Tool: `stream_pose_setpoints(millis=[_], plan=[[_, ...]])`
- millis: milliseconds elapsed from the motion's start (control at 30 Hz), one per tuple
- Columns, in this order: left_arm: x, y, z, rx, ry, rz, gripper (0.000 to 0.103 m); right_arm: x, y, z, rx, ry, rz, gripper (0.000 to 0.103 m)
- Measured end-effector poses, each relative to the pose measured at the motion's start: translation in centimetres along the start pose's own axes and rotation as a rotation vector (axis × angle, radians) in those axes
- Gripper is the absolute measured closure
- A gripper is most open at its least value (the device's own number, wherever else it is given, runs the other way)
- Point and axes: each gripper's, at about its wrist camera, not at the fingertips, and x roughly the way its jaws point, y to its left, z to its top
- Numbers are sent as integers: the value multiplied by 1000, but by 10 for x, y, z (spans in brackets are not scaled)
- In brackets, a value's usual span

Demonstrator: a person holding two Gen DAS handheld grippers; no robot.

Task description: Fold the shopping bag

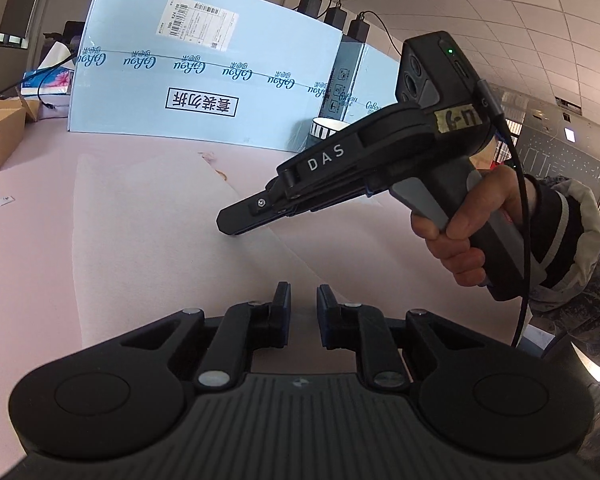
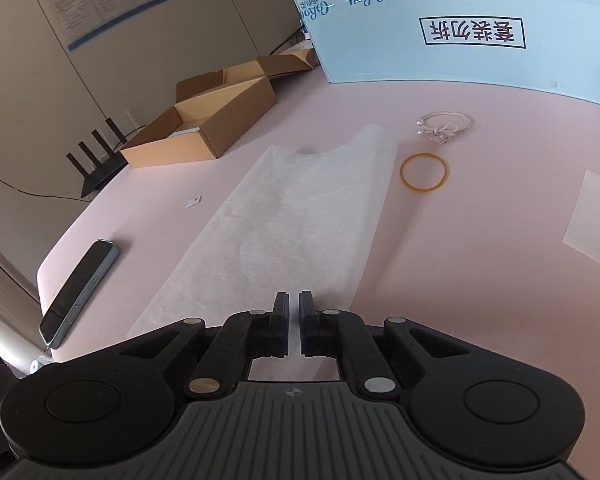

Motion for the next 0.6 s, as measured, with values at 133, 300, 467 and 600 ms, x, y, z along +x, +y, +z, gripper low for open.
stream_pose_setpoints(millis=[133,300,467,600], plan=[[0,0,0,11,-1,-6,90,15,-16,22,21,-9,-39,102],[1,4,-1,5,-5,-21,90,38,-22,50,-6,-13,-122,102],[2,5,-1,-2,-8,-23,90,55,-32,66,9,-33,-159,103],[1,4,-2,1,-9,-22,90,62,-34,71,10,-51,-176,103]])
